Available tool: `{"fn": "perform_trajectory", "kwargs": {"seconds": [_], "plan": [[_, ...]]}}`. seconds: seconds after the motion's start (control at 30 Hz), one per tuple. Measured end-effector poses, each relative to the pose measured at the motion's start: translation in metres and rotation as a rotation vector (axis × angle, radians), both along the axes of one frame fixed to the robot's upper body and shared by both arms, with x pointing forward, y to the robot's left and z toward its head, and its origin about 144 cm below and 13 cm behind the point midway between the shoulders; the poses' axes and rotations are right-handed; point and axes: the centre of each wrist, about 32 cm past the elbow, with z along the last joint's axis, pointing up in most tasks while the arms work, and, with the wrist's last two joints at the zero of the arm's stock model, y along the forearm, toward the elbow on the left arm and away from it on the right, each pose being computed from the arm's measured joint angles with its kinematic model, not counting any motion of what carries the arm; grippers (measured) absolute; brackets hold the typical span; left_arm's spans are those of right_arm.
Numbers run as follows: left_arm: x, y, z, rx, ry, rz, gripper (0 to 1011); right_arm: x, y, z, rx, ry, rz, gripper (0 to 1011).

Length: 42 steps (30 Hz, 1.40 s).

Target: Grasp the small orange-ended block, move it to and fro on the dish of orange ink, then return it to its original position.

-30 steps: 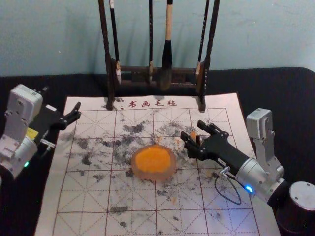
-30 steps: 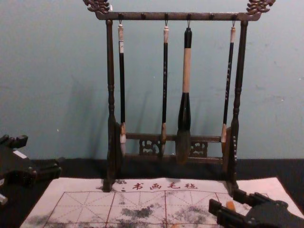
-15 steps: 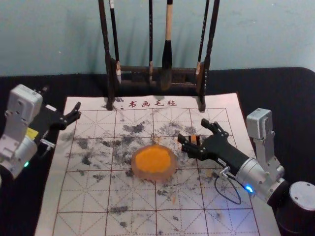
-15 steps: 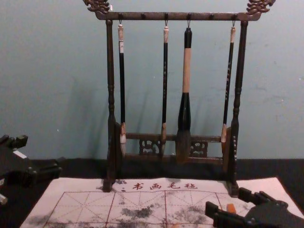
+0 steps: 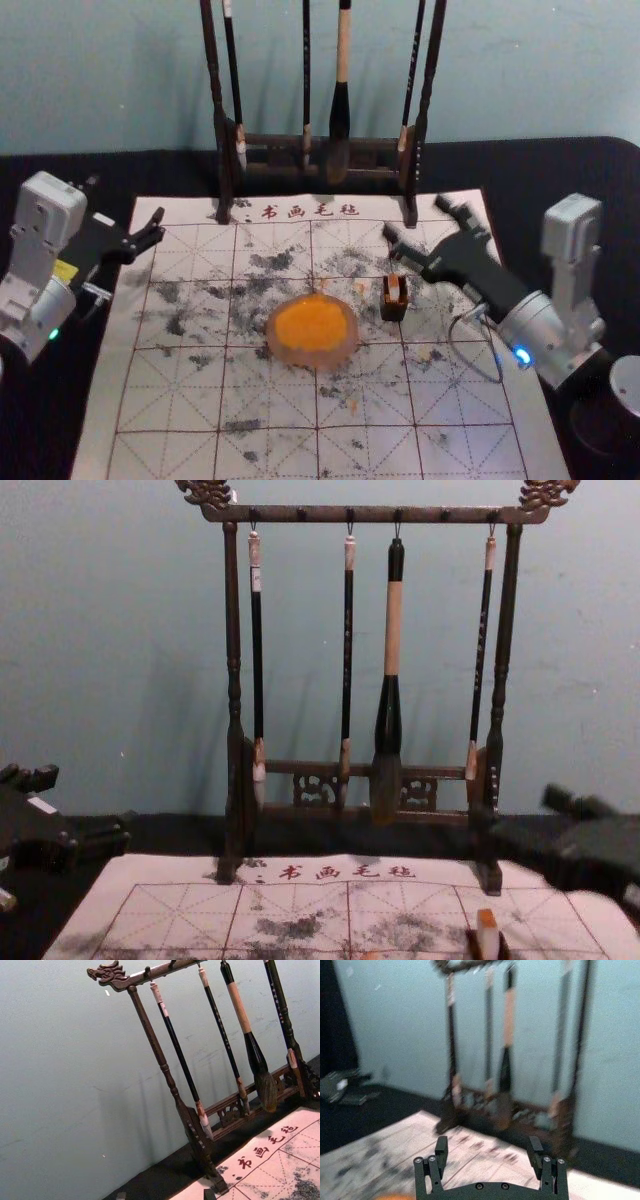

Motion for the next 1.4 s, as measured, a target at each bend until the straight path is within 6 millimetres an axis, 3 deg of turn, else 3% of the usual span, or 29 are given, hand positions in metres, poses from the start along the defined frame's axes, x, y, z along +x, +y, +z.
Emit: {"fn": "perform_trajectory", "kwargs": {"seconds": [0.3,0.63,1.4], "plan": [[0.000,0.000,0.000,0.000,0.000,0.000,1001,-0.003,-0.011,-0.013,-0.101,-0.024,-0.212,1000],[0.000,0.000,0.000,0.000,0.000,0.000,1001,-0.010,-0.012,-0.028,-0.207,0.098,-0.202,1000],[0.000,0.000,0.000,0.000,0.000,0.000,1002,-0.009,-0.012,-0.028,-0.207,0.094,-0.203,1000]]}}
